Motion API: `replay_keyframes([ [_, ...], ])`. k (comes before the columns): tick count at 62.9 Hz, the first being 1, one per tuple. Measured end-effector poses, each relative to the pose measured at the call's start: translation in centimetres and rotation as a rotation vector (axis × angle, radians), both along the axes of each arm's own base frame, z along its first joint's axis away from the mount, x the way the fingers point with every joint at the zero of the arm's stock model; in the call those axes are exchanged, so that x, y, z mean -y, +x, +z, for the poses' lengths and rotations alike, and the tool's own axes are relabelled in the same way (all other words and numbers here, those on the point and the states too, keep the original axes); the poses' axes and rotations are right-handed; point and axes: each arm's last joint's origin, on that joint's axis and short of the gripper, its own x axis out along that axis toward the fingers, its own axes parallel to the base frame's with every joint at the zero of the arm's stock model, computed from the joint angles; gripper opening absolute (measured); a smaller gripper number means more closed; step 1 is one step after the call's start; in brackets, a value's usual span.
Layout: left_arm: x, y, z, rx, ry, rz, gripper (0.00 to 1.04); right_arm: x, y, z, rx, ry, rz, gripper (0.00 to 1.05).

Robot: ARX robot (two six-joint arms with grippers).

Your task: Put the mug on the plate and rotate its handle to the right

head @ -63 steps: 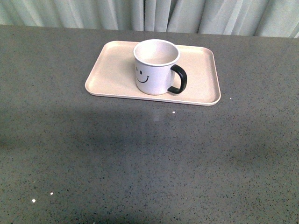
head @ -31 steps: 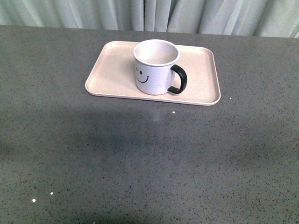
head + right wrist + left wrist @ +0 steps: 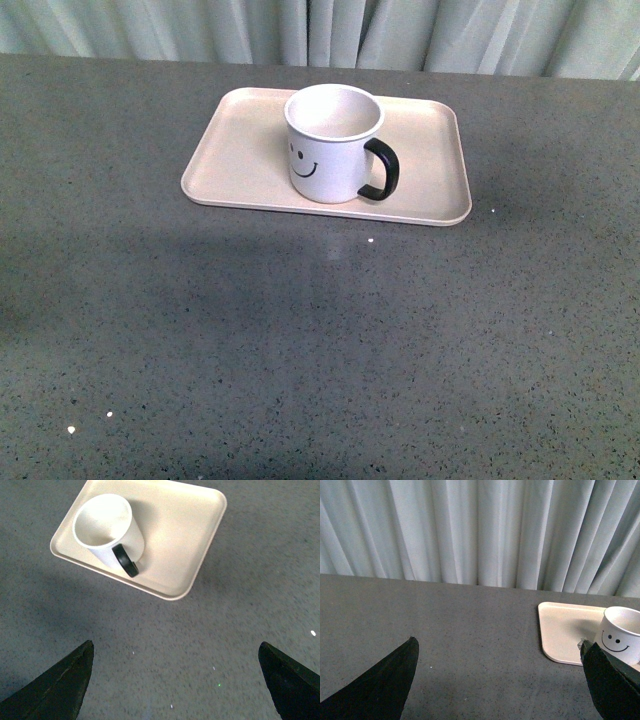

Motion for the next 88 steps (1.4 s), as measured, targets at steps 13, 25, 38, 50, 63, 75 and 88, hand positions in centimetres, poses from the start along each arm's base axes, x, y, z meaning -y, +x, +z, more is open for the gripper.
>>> replay_keyframes([
  [13, 0.0, 0.0, 0.0, 0.0, 0.0, 0.0, 0.95, -4.8, 9.5, -1.6, -0.105, -0.055, 0.032, 0.95],
  [25, 0.0, 0.0, 0.0, 0.0, 0.0, 0.0, 0.95, -7.8, 14.3, -4.8, -0.216, -0.106, 0.022, 0.96],
  [38, 0.0, 0.0, 0.0, 0.0, 0.0, 0.0, 0.95, -9.6, 16.8, -6.4, -0.275, -0.117, 0.011, 0.96],
  [50, 0.0, 0.0, 0.0, 0.0, 0.0, 0.0, 0.95, -11.1, 18.3, -5.9, -0.264, -0.124, 0.01, 0.96],
  [63, 0.0, 0.0, 0.0, 0.0, 0.001, 0.0, 0.95, -12.0, 19.2, -6.7, -0.291, -0.14, 0.004, 0.95],
  [75, 0.0, 0.0, 0.0, 0.0, 0.001, 0.0, 0.95, -13.0, 19.7, -8.0, -0.322, -0.145, 0.003, 0.85],
  [88, 0.0, 0.0, 0.0, 0.0, 0.001, 0.0, 0.95, -13.8, 20.2, -8.2, -0.338, -0.149, -0.004, 0.52],
])
